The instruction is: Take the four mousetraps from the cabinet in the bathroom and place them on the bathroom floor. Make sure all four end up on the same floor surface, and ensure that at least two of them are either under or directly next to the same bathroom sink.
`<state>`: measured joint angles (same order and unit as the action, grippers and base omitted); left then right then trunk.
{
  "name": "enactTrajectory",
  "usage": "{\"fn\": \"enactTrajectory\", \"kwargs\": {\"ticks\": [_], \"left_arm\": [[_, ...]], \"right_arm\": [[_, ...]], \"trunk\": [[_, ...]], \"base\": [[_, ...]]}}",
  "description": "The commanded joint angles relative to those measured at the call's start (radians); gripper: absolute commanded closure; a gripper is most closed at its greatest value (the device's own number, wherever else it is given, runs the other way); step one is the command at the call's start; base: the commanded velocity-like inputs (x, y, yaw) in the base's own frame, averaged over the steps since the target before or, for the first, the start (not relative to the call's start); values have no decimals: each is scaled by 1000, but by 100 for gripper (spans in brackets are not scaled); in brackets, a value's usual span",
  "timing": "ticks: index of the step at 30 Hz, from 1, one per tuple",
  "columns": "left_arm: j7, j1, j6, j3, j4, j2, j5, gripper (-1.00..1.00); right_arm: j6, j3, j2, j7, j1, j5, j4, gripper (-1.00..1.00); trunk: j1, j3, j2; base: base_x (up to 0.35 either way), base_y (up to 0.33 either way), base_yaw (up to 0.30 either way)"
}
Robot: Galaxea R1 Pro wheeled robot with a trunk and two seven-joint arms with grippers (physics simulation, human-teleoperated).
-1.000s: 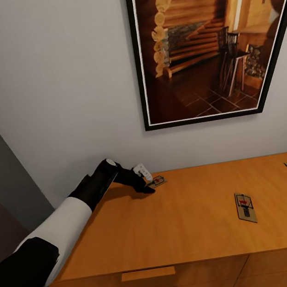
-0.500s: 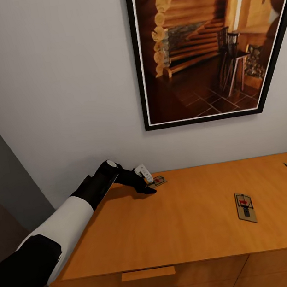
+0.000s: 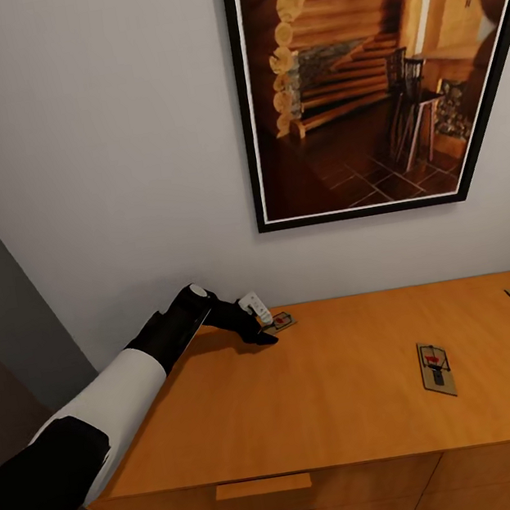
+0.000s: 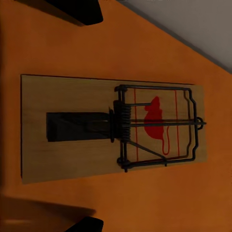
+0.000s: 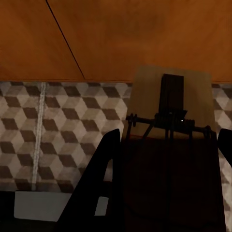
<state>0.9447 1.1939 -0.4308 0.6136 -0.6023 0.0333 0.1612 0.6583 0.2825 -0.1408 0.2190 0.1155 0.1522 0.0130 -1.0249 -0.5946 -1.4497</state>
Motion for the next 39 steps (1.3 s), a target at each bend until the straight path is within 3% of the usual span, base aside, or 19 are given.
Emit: {"fn": "enactTrajectory", "kwargs": {"ticks": [1,9,10,39], "left_arm": [[5,-10,-6,2,11,0,12,-100],[8,-10,-6,2,10,0,12,-100],[8,-10,-6,2,10,0,12,100],[8,-10,-10,-1,-30,0,14,100]], "right_arm": [[3,9,0,3,0,9,-1,100],[3,9,0,3,0,9,-1,100],[3,9,0,3,0,9,-1,100],[3,9,8,2,0,9,-1,100]], "trunk": [[0,-1,0],[0,-1,0],[0,-1,0],[0,-1,0]], "base": [[0,0,0],[0,0,0],[0,0,0],[0,0,0]]}}
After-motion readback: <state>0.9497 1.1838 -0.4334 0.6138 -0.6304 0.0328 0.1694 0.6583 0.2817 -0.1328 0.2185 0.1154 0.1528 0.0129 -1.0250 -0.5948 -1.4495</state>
